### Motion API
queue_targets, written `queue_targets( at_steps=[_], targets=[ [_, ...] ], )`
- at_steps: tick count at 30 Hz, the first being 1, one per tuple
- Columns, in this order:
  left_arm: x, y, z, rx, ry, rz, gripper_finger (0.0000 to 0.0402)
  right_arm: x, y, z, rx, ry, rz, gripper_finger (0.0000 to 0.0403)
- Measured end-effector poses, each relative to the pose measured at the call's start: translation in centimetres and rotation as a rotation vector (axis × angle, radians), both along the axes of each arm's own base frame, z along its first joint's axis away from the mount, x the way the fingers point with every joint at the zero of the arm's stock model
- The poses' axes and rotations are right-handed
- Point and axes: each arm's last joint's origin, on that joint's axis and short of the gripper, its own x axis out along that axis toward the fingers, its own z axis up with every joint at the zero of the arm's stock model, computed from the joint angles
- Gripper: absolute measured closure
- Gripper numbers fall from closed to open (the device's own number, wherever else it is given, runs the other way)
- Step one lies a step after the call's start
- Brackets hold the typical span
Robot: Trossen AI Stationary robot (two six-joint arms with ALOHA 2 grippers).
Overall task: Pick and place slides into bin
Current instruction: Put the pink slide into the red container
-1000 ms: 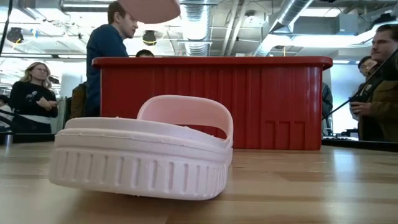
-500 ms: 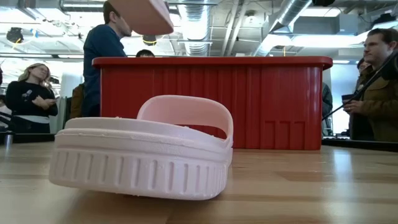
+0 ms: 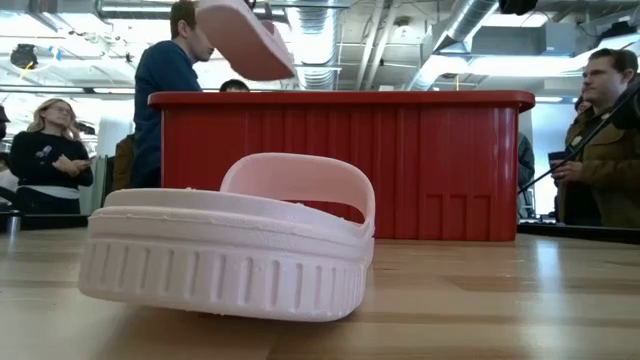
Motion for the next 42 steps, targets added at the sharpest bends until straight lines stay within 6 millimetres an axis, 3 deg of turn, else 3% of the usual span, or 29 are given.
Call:
queue_targets(
  at_steps=[12,24,35,42],
  targets=[
    [2.5,7.6,-3.3,-0.024,0.083,-0.034,0.0401,0.0,-0.1,0.0,0.005,0.001,-0.047,0.0275],
    [2.9,14.5,-7.0,-0.046,0.126,0.04,0.0401,0.0,-0.2,0.0,0.017,0.002,-0.08,0.0275],
    [2.6,18.0,-9.5,-0.079,0.132,0.09,0.0401,0.0,-0.3,0.0,0.02,0.003,-0.109,0.0275],
    [1.7,19.3,-9.3,-0.056,0.108,0.133,0.0401,0.0,-0.4,0.0,0.02,0.004,-0.121,0.0275]
  ],
)
